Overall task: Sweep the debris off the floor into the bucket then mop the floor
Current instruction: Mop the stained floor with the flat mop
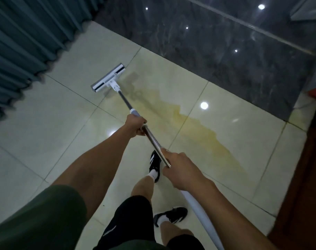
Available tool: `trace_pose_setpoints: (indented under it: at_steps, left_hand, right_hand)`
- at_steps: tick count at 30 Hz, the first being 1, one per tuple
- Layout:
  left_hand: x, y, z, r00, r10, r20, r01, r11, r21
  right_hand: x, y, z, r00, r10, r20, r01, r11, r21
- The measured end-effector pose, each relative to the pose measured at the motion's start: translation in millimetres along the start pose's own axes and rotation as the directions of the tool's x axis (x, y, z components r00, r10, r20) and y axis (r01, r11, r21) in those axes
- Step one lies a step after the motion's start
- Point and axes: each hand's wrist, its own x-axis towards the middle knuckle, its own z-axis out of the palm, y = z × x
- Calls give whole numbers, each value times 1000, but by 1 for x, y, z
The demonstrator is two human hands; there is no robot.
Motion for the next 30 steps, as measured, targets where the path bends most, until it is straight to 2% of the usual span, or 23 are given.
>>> trace_pose_setpoints:
  at_steps: [7,13,23,30]
  left_hand:
    - [109,74,-56,996,-68,-65,61,993,-101]
    - [178,103,-68,991,-98,-88,84,985,-148]
    - [183,91,-50,980,-188,-72,189,982,10]
    - [140,53,-4,976,-218,-17,217,957,193]
  right_hand:
    - [146,-47,-41,998,-4,62,5,1000,-12]
    - [230,-59,-59,994,10,105,-3,998,-68]
    - [210,-57,-36,982,139,129,-142,990,13]
    - [140,-20,-22,968,202,147,-211,977,42]
